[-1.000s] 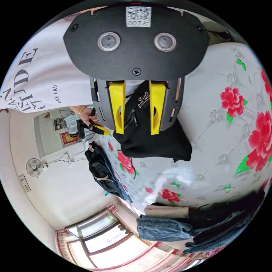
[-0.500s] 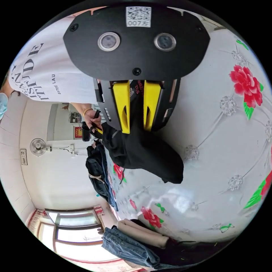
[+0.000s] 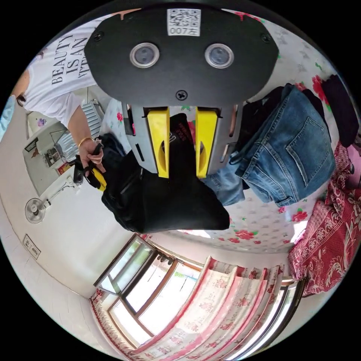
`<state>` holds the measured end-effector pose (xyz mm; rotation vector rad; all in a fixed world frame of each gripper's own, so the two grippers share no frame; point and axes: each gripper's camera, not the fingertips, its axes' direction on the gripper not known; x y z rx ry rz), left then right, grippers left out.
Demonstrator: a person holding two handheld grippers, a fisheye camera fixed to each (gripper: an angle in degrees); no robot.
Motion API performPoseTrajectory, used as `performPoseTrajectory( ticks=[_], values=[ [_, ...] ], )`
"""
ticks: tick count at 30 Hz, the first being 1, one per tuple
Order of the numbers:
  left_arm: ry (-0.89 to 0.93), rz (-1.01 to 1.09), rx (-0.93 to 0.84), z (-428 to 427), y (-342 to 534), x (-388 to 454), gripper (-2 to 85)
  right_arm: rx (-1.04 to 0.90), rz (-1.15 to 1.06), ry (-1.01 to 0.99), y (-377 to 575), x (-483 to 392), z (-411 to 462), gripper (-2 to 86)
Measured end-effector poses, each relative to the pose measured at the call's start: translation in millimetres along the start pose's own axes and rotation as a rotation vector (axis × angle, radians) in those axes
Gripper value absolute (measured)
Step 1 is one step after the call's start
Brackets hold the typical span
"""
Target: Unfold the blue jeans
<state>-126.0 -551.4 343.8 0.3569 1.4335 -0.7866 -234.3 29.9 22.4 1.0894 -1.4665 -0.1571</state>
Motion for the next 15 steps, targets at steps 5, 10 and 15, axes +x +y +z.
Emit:
performPoseTrajectory(
  ticks=[5, 10, 15],
  values=[
    [-0.084, -0.146, -0.114, 71.2, 77.4, -40.9, 9.4, -0.188, 0.050, 0.169, 56.0, 54.9, 66.6, 3.8],
    [-0.112, -0.241, -0.295, 124.1, 222.9, -14.4, 9.0, -0.454, 0.191, 0.490, 178.2, 148.3, 30.3, 5.5],
    [-0.187, -0.230, -0.418, 135.6, 279.9, 37.5, 8.8, -0.403, 0.364, 0.746, 218.9, 194.1, -82.6, 7.7]
  ],
)
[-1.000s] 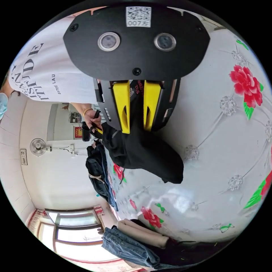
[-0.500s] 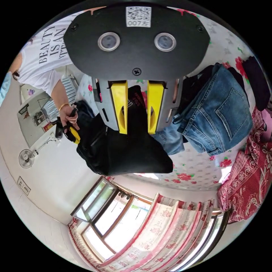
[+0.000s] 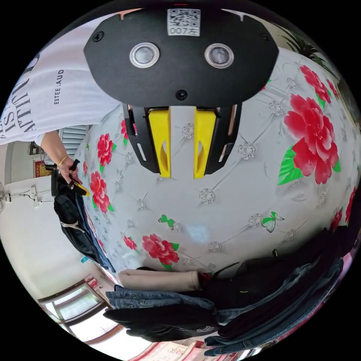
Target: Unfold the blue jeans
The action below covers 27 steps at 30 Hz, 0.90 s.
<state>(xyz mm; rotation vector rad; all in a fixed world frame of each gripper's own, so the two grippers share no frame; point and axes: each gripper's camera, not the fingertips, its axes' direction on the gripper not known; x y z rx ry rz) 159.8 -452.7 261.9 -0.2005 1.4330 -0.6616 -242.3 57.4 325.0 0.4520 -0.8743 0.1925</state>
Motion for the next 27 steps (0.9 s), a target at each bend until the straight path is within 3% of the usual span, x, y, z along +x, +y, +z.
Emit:
performPoseTrajectory(
  ticks=[9, 17, 21, 23, 25, 27],
  values=[
    [-0.024, 0.067, -0.109, 17.5, 6.4, 73.9, 7.1, 0.239, 0.319, 0.480, 3.0, 149.5, -116.0, 10.2],
    [-0.004, 0.054, -0.158, 21.4, 23.8, 97.3, 6.0, 0.026, 0.271, 0.482, -33.8, 194.6, -93.3, 4.9],
    [0.009, 0.064, -0.132, 10.9, 44.9, 104.7, 5.5, -0.019, 0.147, 0.396, -34.2, 182.7, -93.3, 1.0],
    [0.020, 0.072, -0.127, 6.5, 56.0, 105.9, 5.3, 0.039, 0.052, 0.247, -26.4, 167.2, -105.5, 0.5],
    [0.043, 0.085, -0.112, -1.2, 71.6, 106.6, 5.5, 0.187, -0.028, -0.069, -9.8, 144.4, -135.4, 0.1],
    [0.066, 0.107, -0.094, -8.9, 82.6, 109.0, 6.0, 0.266, -0.102, -0.248, 2.9, 121.2, -156.7, 0.0]
  ],
)
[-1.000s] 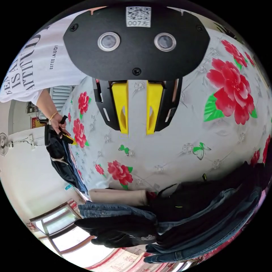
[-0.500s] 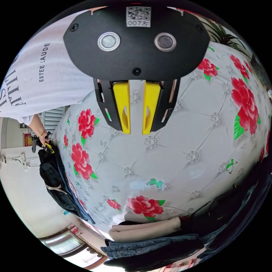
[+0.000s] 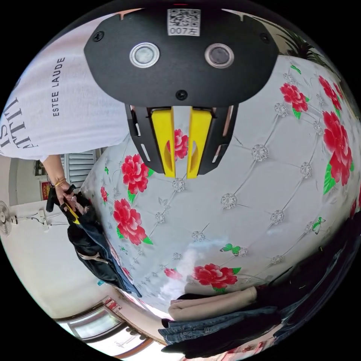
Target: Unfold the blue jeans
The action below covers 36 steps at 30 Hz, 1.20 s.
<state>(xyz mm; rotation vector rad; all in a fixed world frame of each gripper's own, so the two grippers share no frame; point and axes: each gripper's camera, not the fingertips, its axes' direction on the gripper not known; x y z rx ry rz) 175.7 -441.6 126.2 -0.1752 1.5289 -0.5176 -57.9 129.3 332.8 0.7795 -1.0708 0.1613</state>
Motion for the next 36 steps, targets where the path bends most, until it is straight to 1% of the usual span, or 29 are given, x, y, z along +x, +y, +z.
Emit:
performPoseTrajectory(
  ticks=[2, 4, 5, 7, 8, 10, 11, 12, 13, 14, 15, 16, 17, 18, 19, 20, 21, 22, 24, 25, 26, 27, 29, 31, 32, 33, 34, 35, 36],
  values=[
    [0.029, 0.038, 0.023, -8.3, 10.5, 6.8, 6.9, 0.016, -0.104, -0.063, 4.6, -39.1, -6.1, -0.1],
    [0.084, 0.117, 0.085, -25.4, 25.7, 21.5, 9.1, 0.071, -0.180, -0.246, 10.2, -83.6, -11.7, -0.2],
    [0.099, 0.141, 0.105, -30.8, 30.0, 26.0, 9.8, 0.072, -0.210, -0.294, 11.6, -96.2, -11.4, -0.2],
    [0.155, 0.248, 0.209, -57.3, 51.2, 45.9, 13.6, 0.035, -0.378, -0.437, 22.5, -160.0, -5.2, -0.1],
    [0.167, 0.277, 0.244, -65.4, 57.9, 51.1, 14.9, 0.013, -0.421, -0.480, 26.9, -177.9, -1.6, -0.1],
    [0.156, 0.368, 0.384, -97.0, 87.9, 70.6, 18.3, -0.119, -0.616, -0.738, 53.5, -254.6, 16.5, 0.2],
    [0.141, 0.384, 0.411, -103.7, 95.3, 74.6, 18.2, -0.161, -0.660, -0.814, 62.5, -274.9, 21.8, 0.3],
    [0.109, 0.403, 0.454, -115.0, 109.2, 80.1, 18.1, -0.260, -0.740, -0.952, 83.2, -315.3, 34.0, 0.6],
    [0.082, 0.398, 0.501, -125.5, 123.5, 79.5, 13.1, -0.358, -0.829, -1.018, 107.2, -353.4, 47.2, 1.3],
    [0.071, 0.392, 0.525, -130.2, 131.2, 76.7, 10.5, -0.393, -0.872, -1.007, 118.7, -368.8, 53.7, 1.7],
    [0.013, 0.330, 0.545, -135.2, 145.4, 64.9, 7.0, -0.421, -0.931, -0.951, 136.8, -390.4, 64.1, 2.4],
    [-0.059, 0.218, 0.497, -133.3, 154.6, 45.4, 4.6, -0.413, -0.946, -0.892, 144.0, -400.2, 70.2, 3.0],
    [-0.065, 0.163, 0.454, -131.0, 158.1, 33.2, 4.0, -0.410, -0.945, -0.867, 144.0, -401.6, 72.4, 3.4],
    [-0.027, 0.058, 0.413, -128.1, 170.8, 6.1, 3.2, -0.390, -0.922, -0.813, 139.9, -398.2, 76.3, 4.0],
    [0.051, -0.027, 0.429, -128.7, 190.1, -20.0, 2.6, -0.365, -0.880, -0.721, 133.4, -387.7, 82.2, 4.7],
    [0.097, -0.059, 0.447, -130.3, 200.2, -31.3, 2.5, -0.363, -0.859, -0.664, 129.8, -380.6, 86.6, 5.1],
    [0.163, -0.100, 0.470, -135.5, 218.2, -47.5, 2.2, -0.373, -0.815, -0.531, 122.6, -362.6, 97.4, 6.0],
    [0.155, -0.115, 0.488, -143.9, 234.0, -54.5, 2.0, -0.380, -0.752, -0.401, 116.4, -340.5, 108.4, 6.7],
    [0.124, -0.116, 0.495, -161.9, 254.3, -61.2, 1.9, -0.416, -0.661, -0.243, 111.1, -307.2, 122.6, 7.3],
    [0.149, -0.123, 0.506, -176.4, 267.4, -69.3, 2.0, -0.432, -0.598, -0.162, 109.8, -286.5, 129.6, 7.6],
    [0.161, -0.130, 0.514, -184.7, 274.2, -74.3, 2.1, -0.439, -0.572, -0.135, 109.3, -277.6, 131.8, 7.7],
    [0.133, -0.158, 0.537, -204.6, 288.2, -85.3, 2.4, -0.446, -0.533, -0.104, 108.5, -263.1, 134.5, 7.8],
    [0.006, -0.280, 0.621, -243.7, 312.6, -111.3, 3.3, -0.446, -0.459, -0.086, 103.6, -247.2, 136.3, 7.9],
    [-0.149, -0.568, 0.770, -288.3, 345.0, -162.3, 6.2, -0.415, -0.412, -0.091, 95.4, -240.7, 138.9, 8.0],
    [-0.199, -0.619, 0.784, -295.9, 348.3, -173.5, 7.1, -0.411, -0.409, -0.087, 93.3, -241.2, 140.9, 8.0],
    [-0.295, -0.701, 0.754, -305.9, 345.9, -192.0, 10.7, -0.411, -0.418, -0.078, 89.2, -244.7, 147.3, 8.2],
    [-0.376, -0.739, 0.653, -310.8, 333.7, -206.8, 13.0, -0.421, -0.436, -0.067, 85.0, -250.2, 156.0, 8.3],
    [-0.412, -0.753, 0.592, -311.0, 326.5, -212.7, 13.5, -0.431, -0.447, -0.061, 83.0, -253.3, 161.1, 8.4],
    [-0.463, -0.779, 0.488, -308.0, 314.4, -219.5, 13.6, -0.450, -0.463, -0.045, 78.7, -259.7, 171.3, 8.5]
  ],
)
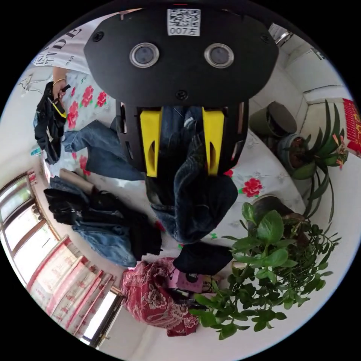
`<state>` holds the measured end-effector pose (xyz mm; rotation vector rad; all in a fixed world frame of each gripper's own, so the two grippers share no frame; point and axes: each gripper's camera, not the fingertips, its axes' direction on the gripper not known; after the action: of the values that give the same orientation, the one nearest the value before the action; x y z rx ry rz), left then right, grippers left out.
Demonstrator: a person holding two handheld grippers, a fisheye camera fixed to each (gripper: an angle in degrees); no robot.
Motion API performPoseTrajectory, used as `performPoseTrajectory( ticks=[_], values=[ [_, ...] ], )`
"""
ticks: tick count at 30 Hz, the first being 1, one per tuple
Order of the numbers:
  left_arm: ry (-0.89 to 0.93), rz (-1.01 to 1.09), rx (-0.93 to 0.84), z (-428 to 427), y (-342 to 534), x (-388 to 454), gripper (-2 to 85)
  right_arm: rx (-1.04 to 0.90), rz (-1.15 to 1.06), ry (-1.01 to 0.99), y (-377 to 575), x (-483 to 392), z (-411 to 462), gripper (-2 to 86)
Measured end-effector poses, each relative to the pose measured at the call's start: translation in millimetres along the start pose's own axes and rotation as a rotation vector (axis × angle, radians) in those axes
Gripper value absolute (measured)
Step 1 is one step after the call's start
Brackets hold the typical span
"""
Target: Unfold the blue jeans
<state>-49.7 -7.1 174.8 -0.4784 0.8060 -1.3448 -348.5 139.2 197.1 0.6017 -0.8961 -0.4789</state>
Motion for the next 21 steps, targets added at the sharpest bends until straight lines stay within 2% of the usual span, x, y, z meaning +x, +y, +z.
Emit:
performPoseTrajectory(
  ticks=[2, 4, 8, 10, 13, 15, 16, 17, 19, 21],
  values=[
    [-0.083, 0.008, -0.012, 3.6, 4.0, 9.9, 12.2, -0.014, -0.023, 0.028, -14.4, -3.8, 9.0, 8.6],
    [-0.154, 0.004, 0.053, -3.4, 33.8, 19.5, 10.8, -0.035, -0.023, 0.051, -31.7, -4.5, 20.6, 8.7],
    [-0.121, 0.058, 0.113, -6.4, 96.6, 37.1, 10.7, -0.040, 0.035, 0.000, -59.4, 3.9, 37.6, 8.9],
    [-0.005, 0.208, -0.029, 22.3, 125.8, 68.5, 12.9, -0.034, 0.093, -0.006, -85.6, 17.4, 51.5, 9.0],
    [0.074, 0.354, -0.238, 74.5, 155.1, 113.7, 14.0, -0.019, 0.204, -0.025, -125.0, 41.3, 68.3, 8.5],
    [0.020, 0.404, -0.348, 108.4, 165.5, 133.8, 13.2, -0.024, 0.265, -0.011, -147.7, 52.2, 79.7, 7.7],
    [-0.078, 0.489, -0.336, 117.9, 172.2, 147.4, 11.9, -0.035, 0.298, 0.010, -160.1, 57.8, 88.8, 6.6],
    [-0.098, 0.547, -0.298, 116.4, 174.6, 154.2, 11.0, -0.047, 0.315, 0.018, -165.6, 60.7, 94.3, 6.0],
    [-0.139, 0.624, -0.337, 118.3, 166.4, 164.3, 2.6, -0.120, 0.401, -0.001, -179.3, 72.4, 113.4, 2.2],
    [-0.138, 0.658, -0.359, 113.7, 157.5, 157.8, 1.0, -0.081, 0.439, -0.062, -182.6, 78.9, 106.4, 1.0]
  ],
)
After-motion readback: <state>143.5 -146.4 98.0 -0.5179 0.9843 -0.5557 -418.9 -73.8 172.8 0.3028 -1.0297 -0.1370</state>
